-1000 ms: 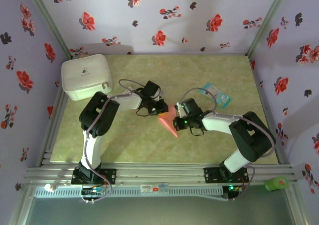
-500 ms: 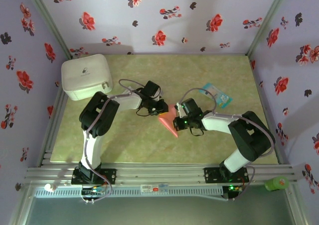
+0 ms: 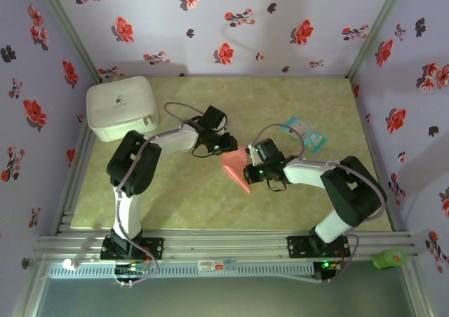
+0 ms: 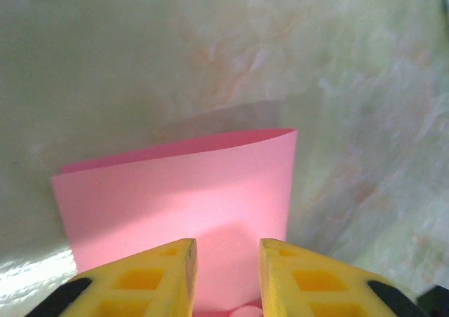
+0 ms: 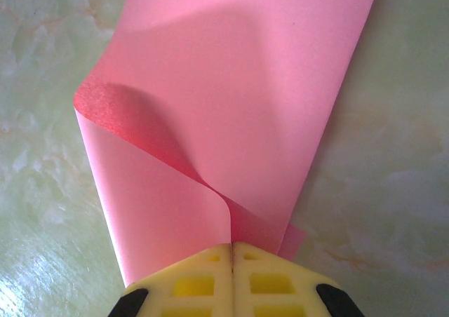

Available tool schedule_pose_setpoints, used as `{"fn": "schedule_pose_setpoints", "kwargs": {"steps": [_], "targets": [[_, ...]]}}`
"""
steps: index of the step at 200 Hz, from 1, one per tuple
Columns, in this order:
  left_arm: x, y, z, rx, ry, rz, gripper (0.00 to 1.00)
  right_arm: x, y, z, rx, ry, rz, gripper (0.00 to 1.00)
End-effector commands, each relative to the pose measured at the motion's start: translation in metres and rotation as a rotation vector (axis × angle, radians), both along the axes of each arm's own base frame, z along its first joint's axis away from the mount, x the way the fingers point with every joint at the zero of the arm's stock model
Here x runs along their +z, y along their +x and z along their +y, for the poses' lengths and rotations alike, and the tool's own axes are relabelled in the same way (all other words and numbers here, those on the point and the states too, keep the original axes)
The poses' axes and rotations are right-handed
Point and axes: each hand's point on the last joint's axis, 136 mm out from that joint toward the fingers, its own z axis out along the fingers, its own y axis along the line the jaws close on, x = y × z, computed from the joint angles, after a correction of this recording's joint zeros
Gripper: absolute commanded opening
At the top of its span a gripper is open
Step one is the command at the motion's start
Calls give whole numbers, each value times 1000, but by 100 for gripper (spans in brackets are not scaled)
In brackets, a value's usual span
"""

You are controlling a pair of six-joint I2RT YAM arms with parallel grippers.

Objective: Fold a paper plane with a square sheet of paper (pick it up from the middle)
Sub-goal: Third fold the triangle at the center of the table.

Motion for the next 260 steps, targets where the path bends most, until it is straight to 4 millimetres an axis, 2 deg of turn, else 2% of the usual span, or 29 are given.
{"fn": "schedule_pose_setpoints", "kwargs": {"steps": [1,37,68,95,120,148,201,260], "targets": [[38,-1,9,45,-34,-91,24,-13,-6,-10,-15,-41,26,0],[51,-25,0,82,-239,-77,0,-14,-5,-11,-24,-39,29,0],[50,-47,-12,117,-407,-39,0,-14,-6,-12,-24,-44,32,0],[29,-58,-17,139,-410,1,0,-15,-6,-12,-24,-46,34,0],[20,-67,-26,131,-425,22,0,-15,-7,-12,-24,-47,36,0],[1,-72,-20,153,-382,57,0,-16,-8,-14,-30,-51,37,0],[-19,-87,-9,144,-304,96,0,-17,-9,-15,-31,-55,40,0],[-23,-87,-14,138,-302,105,0,-19,-9,-16,-32,-59,44,0]]}}
